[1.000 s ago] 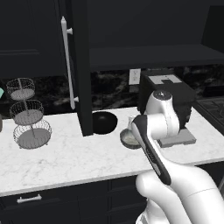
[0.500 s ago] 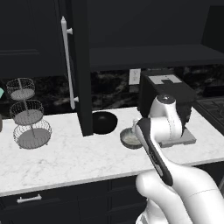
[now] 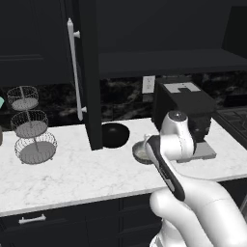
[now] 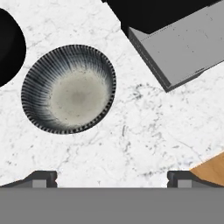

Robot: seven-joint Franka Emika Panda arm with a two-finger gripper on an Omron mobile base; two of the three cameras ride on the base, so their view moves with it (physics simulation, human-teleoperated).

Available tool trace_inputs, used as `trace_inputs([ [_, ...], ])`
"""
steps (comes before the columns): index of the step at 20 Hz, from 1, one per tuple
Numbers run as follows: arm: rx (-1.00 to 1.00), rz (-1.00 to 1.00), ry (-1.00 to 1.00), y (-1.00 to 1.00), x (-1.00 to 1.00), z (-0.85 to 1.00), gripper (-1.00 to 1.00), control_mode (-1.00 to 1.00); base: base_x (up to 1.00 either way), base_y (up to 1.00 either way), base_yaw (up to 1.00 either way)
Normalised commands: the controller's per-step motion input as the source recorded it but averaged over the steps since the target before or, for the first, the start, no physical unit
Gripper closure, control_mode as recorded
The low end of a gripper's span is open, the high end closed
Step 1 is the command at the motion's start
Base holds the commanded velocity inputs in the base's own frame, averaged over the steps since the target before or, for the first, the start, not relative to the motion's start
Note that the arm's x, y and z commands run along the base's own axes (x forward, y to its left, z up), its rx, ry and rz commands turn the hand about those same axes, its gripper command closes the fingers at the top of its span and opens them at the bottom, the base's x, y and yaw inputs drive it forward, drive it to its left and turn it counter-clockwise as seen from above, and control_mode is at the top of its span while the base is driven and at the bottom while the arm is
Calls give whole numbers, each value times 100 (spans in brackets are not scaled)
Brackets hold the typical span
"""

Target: Pick up the bowls on the counter and stack them on top of one another in the open cabinet. Place the smaller bowl on top of the larger bowl.

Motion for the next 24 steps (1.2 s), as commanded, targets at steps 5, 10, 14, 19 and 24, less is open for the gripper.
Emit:
trace_inputs([
  [5,0,0,3,0,32,-22,-100,-100,0,0,0],
  [10,0,0,4,0,30,-24,-100,-100,0,0,0],
  [14,0,0,4,-1,12,-15,-100,-100,0,0,0],
  [19,0,0,1,0,6,-23,-100,-100,0,0,0],
  [24,0,0,0,0,21,-23,-100,-100,0,0,0],
])
